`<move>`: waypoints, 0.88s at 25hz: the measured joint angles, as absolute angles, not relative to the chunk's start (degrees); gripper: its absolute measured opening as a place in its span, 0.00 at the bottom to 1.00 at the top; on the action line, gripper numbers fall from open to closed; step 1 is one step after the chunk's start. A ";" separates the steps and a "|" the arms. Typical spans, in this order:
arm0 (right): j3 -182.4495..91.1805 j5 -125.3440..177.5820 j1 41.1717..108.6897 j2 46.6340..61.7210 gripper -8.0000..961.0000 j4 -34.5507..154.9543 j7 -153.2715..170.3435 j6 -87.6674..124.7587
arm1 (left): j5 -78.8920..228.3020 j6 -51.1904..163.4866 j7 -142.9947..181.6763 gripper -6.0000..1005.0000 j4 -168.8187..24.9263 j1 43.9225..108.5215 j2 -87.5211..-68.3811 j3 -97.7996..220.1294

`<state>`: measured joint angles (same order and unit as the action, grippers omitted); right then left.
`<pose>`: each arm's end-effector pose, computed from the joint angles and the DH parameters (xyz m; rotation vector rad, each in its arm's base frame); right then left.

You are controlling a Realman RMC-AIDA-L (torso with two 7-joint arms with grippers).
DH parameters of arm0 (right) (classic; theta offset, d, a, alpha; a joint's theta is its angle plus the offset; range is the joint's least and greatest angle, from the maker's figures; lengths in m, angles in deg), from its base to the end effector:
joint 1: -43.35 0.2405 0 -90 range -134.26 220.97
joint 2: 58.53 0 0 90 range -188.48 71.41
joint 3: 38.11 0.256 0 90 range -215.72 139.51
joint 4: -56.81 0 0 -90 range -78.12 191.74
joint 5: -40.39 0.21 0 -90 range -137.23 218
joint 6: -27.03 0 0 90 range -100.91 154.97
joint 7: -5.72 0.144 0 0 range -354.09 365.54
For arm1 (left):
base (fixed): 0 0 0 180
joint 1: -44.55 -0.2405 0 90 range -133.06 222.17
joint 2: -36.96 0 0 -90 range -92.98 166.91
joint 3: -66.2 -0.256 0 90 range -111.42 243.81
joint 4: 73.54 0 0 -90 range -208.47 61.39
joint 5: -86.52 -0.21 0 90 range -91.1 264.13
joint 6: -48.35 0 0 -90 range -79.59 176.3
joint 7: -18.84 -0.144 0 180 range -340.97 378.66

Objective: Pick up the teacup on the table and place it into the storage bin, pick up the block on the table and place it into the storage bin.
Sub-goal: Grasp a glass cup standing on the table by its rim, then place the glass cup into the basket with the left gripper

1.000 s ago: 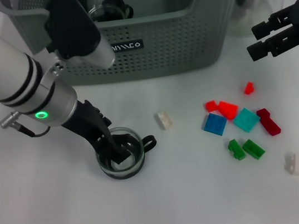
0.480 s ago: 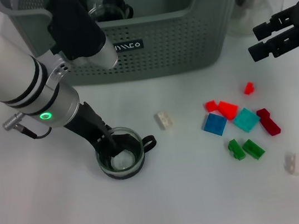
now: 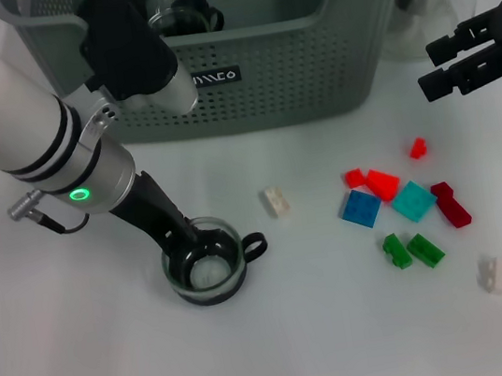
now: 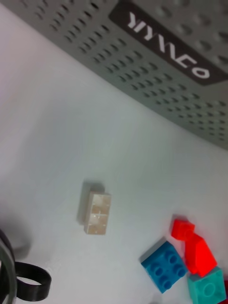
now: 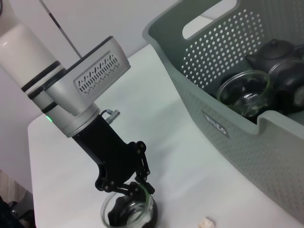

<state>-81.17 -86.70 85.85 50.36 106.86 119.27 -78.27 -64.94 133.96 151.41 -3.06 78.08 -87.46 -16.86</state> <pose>0.2053 0.3702 0.0835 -2.9445 0.9166 0.2619 -0.1902 0.3339 -0.0528 -2.7973 -0.6631 0.6146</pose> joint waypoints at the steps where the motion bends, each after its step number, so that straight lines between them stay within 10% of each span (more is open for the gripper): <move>1: -81.17 -86.70 85.84 50.36 0.88 106.88 119.27 -78.27 | -64.93 134.01 151.54 0.14 -2.95 78.11 -87.44 -16.78; 13: -81.29 -86.70 85.71 49.20 0.88 107.04 120.30 -79.05 | -57.30 146.88 155.59 0.05 10.65 78.63 -87.40 -9.89; 22: -81.10 -89.72 85.50 46.66 0.88 106.47 120.95 -81.78 | -42.03 152.40 161.41 0.05 16.76 94.10 -85.33 11.07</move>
